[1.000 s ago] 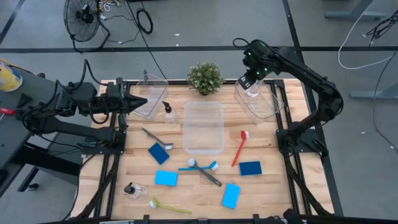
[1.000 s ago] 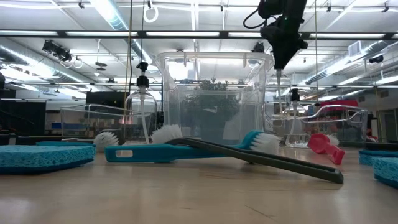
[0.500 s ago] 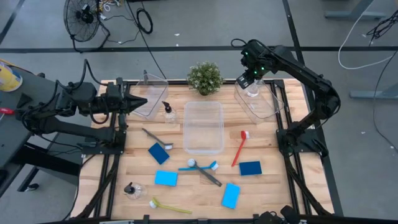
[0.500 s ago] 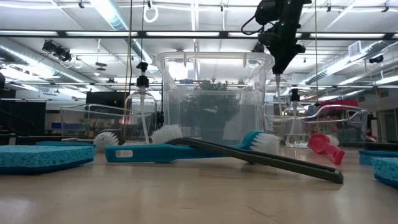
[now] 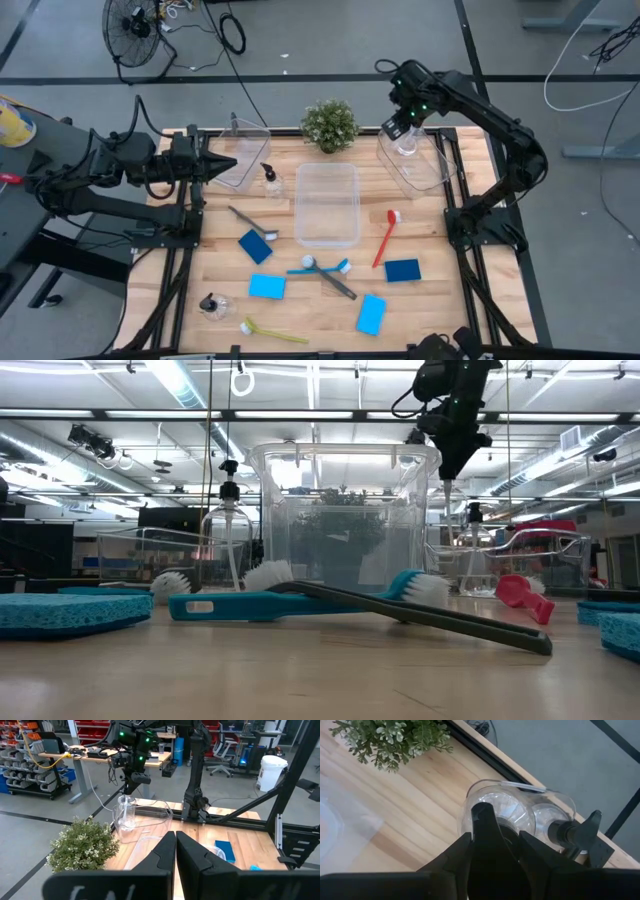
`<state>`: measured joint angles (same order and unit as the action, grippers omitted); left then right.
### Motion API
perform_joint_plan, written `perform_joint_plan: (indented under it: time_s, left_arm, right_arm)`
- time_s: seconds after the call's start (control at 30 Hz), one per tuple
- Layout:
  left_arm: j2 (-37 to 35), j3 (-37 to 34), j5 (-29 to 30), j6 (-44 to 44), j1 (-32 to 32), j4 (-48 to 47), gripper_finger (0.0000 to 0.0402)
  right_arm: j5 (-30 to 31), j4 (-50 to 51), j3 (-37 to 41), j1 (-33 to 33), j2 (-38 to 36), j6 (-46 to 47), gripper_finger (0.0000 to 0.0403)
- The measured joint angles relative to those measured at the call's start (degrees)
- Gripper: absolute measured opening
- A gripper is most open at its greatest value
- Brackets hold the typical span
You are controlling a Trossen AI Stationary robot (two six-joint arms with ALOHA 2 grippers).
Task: Pick & Place Kitchen Sink Supplies
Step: Put the black soap dispenser into the right transparent bin, then put the orange dish brush into the transparent container
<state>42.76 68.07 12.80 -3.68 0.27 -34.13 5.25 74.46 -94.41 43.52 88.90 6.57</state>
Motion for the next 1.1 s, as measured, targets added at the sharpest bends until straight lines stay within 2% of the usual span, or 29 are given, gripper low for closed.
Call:
perform_joint_plan:
  time_s: [0.23, 0.53, 1.1]
  left_arm:
    - [-0.01, 0.0, 0.0, -0.02, -0.01, 0.0, 0.0016]
    - [-0.01, 0.0, 0.0, -0.02, 0.0, 0.02, 0.0016]
    - [0.0, 0.0, 0.0, -0.04, 0.0, 0.04, 0.0016]
  right_arm:
    - [-2.53, 0.11, 0.02, 1.33, 0.0, -0.62, 0.0132]
    - [-2.74, 0.22, 0.02, 1.7, 0.0, -0.64, 0.0133]
    - [-3.23, -0.54, 0.02, 1.83, 0.0, -1.51, 0.0172]
